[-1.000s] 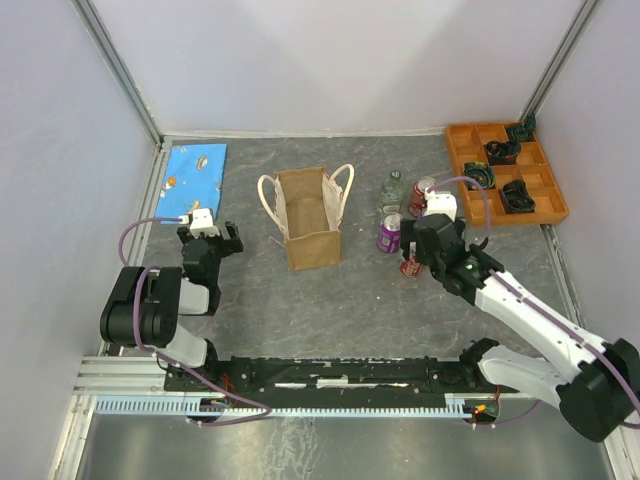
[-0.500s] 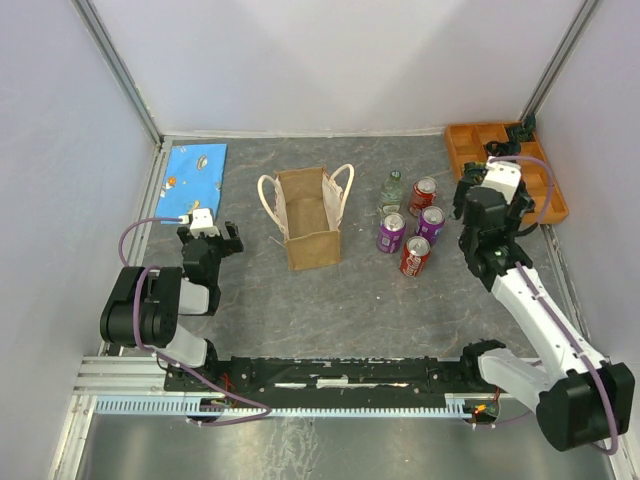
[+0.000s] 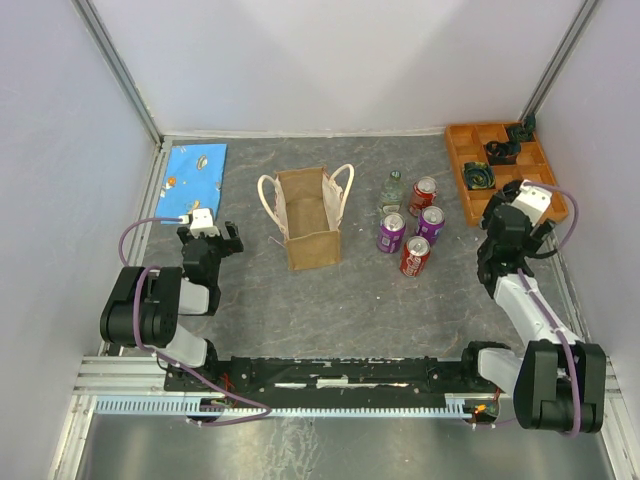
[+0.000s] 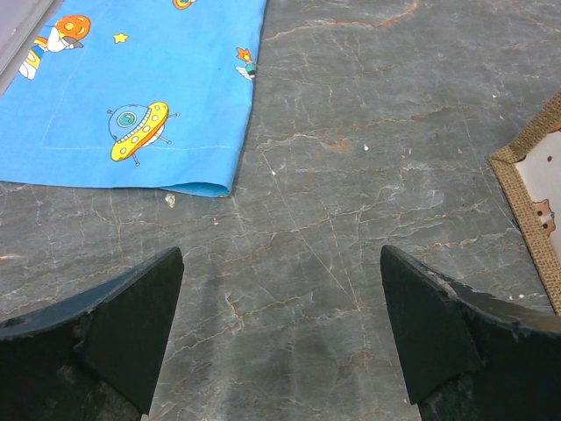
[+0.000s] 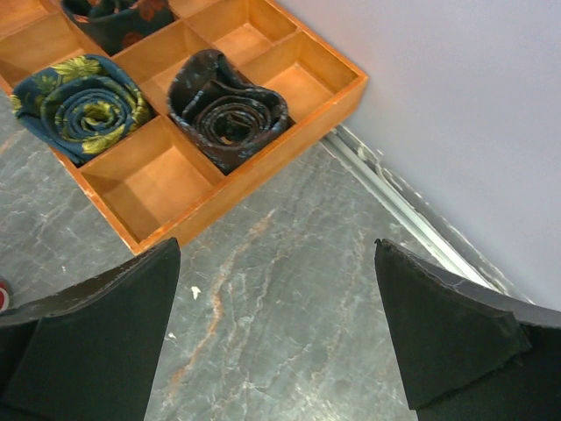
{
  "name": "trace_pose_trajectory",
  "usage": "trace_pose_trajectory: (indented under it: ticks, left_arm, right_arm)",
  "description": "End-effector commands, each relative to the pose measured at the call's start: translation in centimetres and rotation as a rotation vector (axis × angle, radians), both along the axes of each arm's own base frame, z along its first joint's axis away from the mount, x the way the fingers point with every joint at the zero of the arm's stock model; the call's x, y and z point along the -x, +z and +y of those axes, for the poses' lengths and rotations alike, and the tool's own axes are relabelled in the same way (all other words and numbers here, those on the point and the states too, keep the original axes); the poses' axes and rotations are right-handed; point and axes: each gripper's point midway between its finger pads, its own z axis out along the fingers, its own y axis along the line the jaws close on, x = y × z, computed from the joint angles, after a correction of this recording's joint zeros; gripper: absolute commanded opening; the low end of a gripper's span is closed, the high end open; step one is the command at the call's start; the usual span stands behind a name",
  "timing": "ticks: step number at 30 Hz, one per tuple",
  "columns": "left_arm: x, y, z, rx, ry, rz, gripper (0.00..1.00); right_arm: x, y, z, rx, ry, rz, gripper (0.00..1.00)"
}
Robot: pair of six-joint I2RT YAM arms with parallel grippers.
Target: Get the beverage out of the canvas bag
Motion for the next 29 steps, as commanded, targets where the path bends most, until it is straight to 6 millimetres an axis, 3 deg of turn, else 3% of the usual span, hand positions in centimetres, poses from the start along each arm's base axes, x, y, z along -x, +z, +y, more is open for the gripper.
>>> trace_pose_trajectory:
  ticks: [1, 14, 29]
  left_arm:
    - [-0.8, 1.9, 0.2, -0.047, 0.006, -0.059, 0.99]
    - [-0.8, 1.8, 0.3, -0.047, 0.008, -0.057, 0.99]
    - [-0.8, 1.8, 0.3, -0.048, 0.007, -0.058, 0.99]
  right_arm:
    - [-0.1, -0.6, -0.2, 0.005, -0.014, -0.064, 0.99]
    - [1.4, -2.6, -0.2, -0.016, -0.049, -0.022, 0.99]
    - [1.7, -3.2, 0.2, -0.012, -0.049, -0.003, 0.99]
